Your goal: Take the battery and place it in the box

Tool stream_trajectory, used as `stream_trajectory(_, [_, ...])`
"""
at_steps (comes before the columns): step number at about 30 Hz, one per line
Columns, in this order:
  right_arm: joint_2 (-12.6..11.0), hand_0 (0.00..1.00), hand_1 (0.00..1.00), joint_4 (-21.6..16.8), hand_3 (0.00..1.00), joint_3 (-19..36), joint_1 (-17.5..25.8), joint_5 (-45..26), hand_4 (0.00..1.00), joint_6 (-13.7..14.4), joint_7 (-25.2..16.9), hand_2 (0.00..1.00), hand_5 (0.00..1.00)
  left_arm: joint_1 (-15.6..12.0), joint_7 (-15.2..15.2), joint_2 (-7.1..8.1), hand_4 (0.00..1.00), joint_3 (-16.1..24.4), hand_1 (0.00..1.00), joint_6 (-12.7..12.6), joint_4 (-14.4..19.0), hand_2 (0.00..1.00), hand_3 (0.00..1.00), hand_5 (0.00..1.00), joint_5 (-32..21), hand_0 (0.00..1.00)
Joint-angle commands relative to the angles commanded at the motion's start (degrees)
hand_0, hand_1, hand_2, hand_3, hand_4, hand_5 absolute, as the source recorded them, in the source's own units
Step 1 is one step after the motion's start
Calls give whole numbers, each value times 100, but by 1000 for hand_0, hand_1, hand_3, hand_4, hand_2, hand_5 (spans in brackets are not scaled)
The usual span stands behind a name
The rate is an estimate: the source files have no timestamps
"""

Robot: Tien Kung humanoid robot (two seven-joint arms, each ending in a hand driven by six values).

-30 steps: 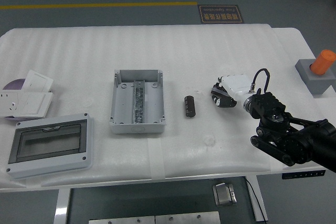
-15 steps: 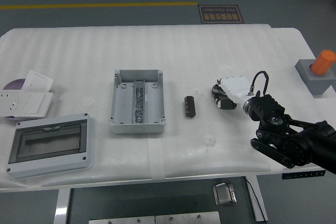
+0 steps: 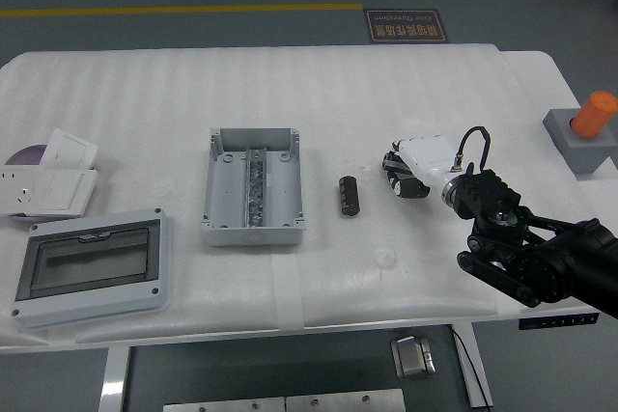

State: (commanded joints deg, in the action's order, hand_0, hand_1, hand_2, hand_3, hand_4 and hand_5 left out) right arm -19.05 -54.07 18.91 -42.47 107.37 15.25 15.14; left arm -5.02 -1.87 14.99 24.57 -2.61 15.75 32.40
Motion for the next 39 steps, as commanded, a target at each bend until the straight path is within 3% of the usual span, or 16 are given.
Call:
stream_trajectory(11, [14,264,461,-1183,689,521,-44,534,277,-328,291,519,218,-6,1,-6,732,-62,662,-2,-42,558,612,485,-74,636])
stream_trajectory(19, [438,265,466,-2091,690,457,-120,829,307,-740,560,519,235,-25,8,-12,733,-152,663,-6,-82,558,612,486,-154,637])
stream_trajectory(20, [503,265,466,-2158,690,428,-129,853,307,-789,594,519,235,-26,7,-11,733,-160,663,-5,-84,558,612,486,-158,637])
stream_trajectory(21, [562,286,470,-2189,691,404,-132,865,418,-839,626,534,334,-27,7,-9,734,-165,663,-5,-84,558,612,487,-159,636])
stream_trajectory(26, [782,286,470,-2189,691,338,-101,923,418,-960,711,534,334,-24,6,-3,734,-183,663,-8,-85,558,612,487,-165,636])
stream_trajectory(27, [808,664,739,-2174,761,328,-91,932,593,-969,722,739,494,-23,6,-3,734,-186,663,-9,-84,559,612,488,-161,636])
stream_trajectory(32, [894,664,739,-2086,761,274,-38,939,593,-1048,765,739,494,-23,2,-2,734,-202,663,-9,-86,559,612,488,-164,636])
stream_trajectory(33, [907,953,906,-2072,943,269,-26,935,708,-1076,772,879,583,-25,-1,-2,734,-205,663,-8,-85,559,613,490,-163,636])
stream_trajectory(38, [954,953,906,-2017,943,307,51,902,708,-1120,760,879,583,-29,-20,-4,734,-217,663,4,-82,559,613,490,-160,636])
stream_trajectory(39, [956,992,941,-2014,972,323,62,898,772,-1114,752,905,611,-29,-21,-4,734,-217,663,4,-82,557,612,492,-159,636])
